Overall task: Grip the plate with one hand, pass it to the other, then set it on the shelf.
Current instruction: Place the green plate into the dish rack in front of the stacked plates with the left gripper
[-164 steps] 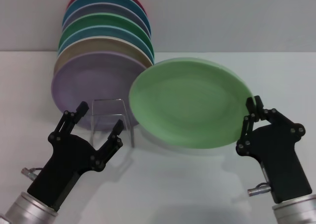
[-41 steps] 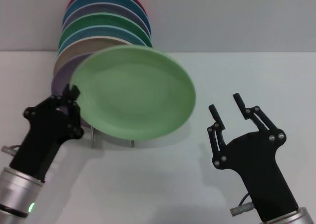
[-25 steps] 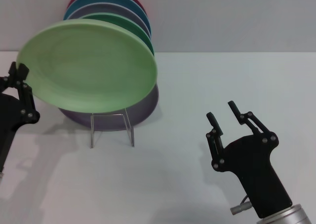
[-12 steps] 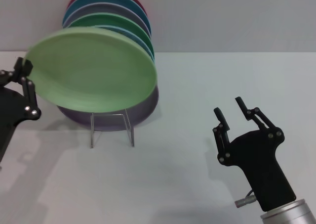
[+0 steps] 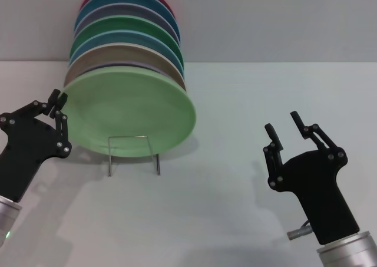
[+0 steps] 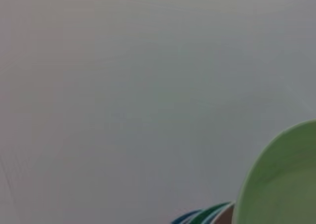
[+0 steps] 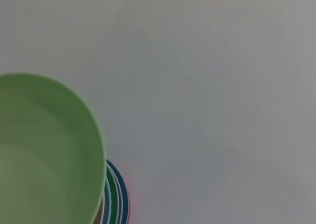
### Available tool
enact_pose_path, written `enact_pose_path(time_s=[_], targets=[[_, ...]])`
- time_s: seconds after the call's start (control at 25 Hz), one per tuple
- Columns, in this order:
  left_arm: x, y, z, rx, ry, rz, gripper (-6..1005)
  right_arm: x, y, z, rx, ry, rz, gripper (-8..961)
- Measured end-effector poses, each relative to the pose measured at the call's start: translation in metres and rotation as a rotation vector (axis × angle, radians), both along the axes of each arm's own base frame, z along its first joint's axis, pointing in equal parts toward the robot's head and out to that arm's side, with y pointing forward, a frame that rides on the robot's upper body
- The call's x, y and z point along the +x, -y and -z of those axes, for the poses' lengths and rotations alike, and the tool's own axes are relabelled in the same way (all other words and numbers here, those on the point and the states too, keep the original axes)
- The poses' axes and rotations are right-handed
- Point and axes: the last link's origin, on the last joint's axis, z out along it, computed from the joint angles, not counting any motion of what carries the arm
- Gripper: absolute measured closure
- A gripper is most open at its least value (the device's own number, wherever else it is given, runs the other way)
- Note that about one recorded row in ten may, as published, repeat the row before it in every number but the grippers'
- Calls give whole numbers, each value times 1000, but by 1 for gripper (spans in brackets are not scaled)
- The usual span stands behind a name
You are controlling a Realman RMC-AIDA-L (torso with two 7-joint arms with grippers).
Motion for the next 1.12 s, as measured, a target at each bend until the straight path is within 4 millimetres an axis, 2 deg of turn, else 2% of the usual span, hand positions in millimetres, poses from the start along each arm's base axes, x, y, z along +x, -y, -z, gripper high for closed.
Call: enact_pose_path(time_s=[0.48,0.84,0.88,1.0,1.04,1.12], targets=[[-4,3,7,-46,-33,-12,910,3,-5,-1,5,4,11,526],[-5,6,4,-28,-20,-15,843,9,-15,-4,14,10,37,511],[-7,11,2,-15,-11,-14,836,10,-16,-5,18,8,38,509],[-9,22,-3,12,11,4,667,17,-28,-15,51,-31,56,504],[-9,22,-3,12,11,4,641,17,-28,-15,51,-31,56,502],[-10,40,-10,50,55,25,589,23,-36,-22,69,-62,71,499]])
